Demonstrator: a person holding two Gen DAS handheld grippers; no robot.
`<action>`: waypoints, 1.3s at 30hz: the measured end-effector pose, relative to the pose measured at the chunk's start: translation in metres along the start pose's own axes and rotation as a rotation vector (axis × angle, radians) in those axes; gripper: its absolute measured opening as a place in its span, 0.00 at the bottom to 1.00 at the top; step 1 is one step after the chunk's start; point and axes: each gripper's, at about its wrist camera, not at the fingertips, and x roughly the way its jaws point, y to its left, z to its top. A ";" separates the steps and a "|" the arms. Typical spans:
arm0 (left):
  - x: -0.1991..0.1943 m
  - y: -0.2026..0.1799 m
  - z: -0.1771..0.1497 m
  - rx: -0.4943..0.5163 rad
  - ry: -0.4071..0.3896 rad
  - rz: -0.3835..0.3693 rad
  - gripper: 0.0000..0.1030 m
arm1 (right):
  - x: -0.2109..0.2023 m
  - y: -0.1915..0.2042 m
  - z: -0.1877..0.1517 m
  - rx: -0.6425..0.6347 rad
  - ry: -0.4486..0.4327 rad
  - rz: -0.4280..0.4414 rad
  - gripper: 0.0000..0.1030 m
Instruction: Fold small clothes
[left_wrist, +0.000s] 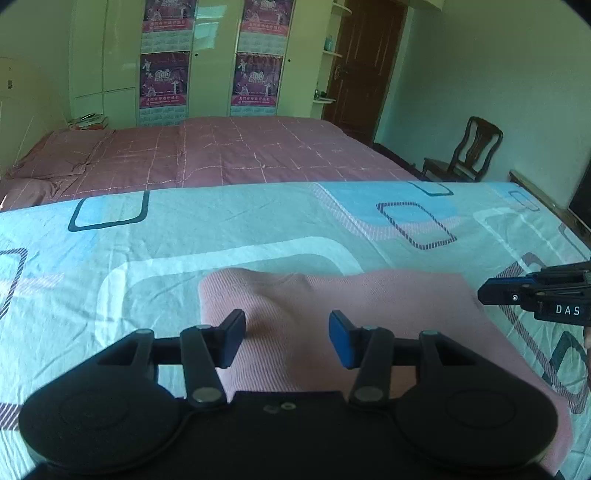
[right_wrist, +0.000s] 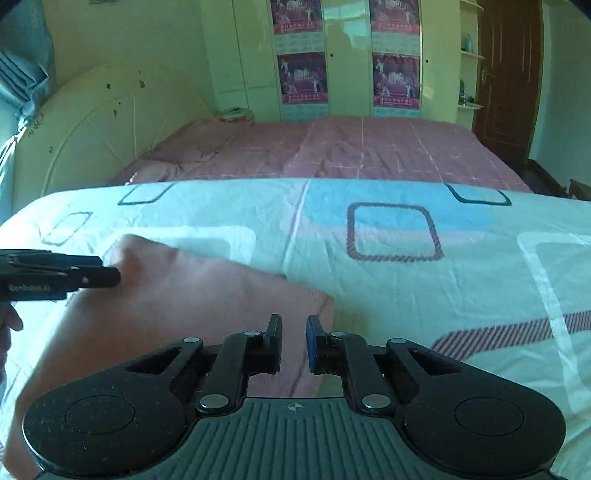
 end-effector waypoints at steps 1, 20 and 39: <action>0.010 0.001 0.003 0.004 0.027 -0.004 0.47 | 0.010 0.004 0.003 -0.007 0.031 -0.002 0.11; -0.014 0.016 -0.031 -0.081 0.074 0.136 0.63 | 0.014 0.032 -0.029 -0.068 0.126 -0.025 0.11; -0.117 -0.042 -0.113 -0.038 0.051 0.091 0.42 | -0.072 0.059 -0.115 -0.127 0.130 0.027 0.12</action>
